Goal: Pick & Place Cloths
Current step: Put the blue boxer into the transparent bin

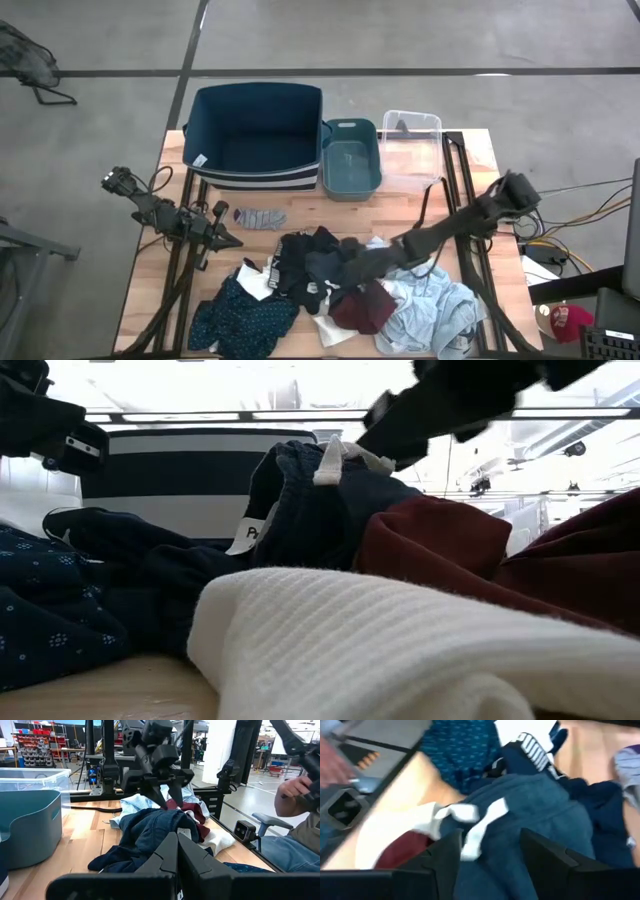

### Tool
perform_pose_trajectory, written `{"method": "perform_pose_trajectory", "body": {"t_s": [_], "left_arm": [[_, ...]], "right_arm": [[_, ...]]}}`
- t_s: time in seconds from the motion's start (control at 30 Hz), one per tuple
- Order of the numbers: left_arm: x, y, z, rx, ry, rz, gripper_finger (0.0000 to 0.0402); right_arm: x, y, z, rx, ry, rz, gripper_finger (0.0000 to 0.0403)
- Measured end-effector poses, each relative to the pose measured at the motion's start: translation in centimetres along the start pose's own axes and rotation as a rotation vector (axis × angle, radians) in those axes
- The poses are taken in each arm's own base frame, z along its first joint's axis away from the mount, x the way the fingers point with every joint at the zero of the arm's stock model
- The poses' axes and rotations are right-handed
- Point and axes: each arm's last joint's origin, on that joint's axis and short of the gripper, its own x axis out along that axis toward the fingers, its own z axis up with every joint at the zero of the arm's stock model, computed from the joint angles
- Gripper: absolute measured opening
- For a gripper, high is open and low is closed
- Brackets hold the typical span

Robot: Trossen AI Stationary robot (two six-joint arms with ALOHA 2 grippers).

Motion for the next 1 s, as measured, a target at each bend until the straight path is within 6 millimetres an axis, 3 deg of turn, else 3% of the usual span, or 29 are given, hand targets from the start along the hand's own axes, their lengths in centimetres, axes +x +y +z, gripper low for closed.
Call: {"method": "perform_pose_trajectory", "body": {"t_s": [0.17, 0.37, 0.53, 0.67, 0.77, 0.87, 1.0], "left_arm": [[0.0, 0.0, 0.0, 0.000, 0.000, 0.000, 0.0003], [0.0, 0.0, 0.0, 0.000, 0.000, 0.000, 0.0003], [0.0, 0.0, 0.0, 0.000, 0.000, 0.000, 0.0003], [0.0, 0.0, 0.0, 0.000, 0.000, 0.000, 0.0003], [0.0, 0.0, 0.0, 0.000, 0.000, 0.000, 0.0003], [0.0, 0.0, 0.0, 0.000, 0.000, 0.000, 0.0003], [0.0, 0.0, 0.0, 0.000, 0.000, 0.000, 0.0003]], "right_arm": [[1.9, -0.1, 1.2, -0.067, 0.106, -0.148, 0.0216], [4.3, 0.0, 1.5, -0.091, 0.225, -0.148, 0.0194], [5.8, 0.5, 1.6, -0.106, 0.292, -0.151, 0.0142], [6.3, 0.7, 1.7, -0.154, 0.354, -0.205, 0.0066], [6.1, 0.5, 1.6, -0.192, 0.403, -0.249, 0.0019], [5.4, 0.3, 2.1, -0.212, 0.401, -0.311, 0.0012], [2.9, 0.1, 3.3, -0.220, 0.405, -0.399, 0.0009]]}}
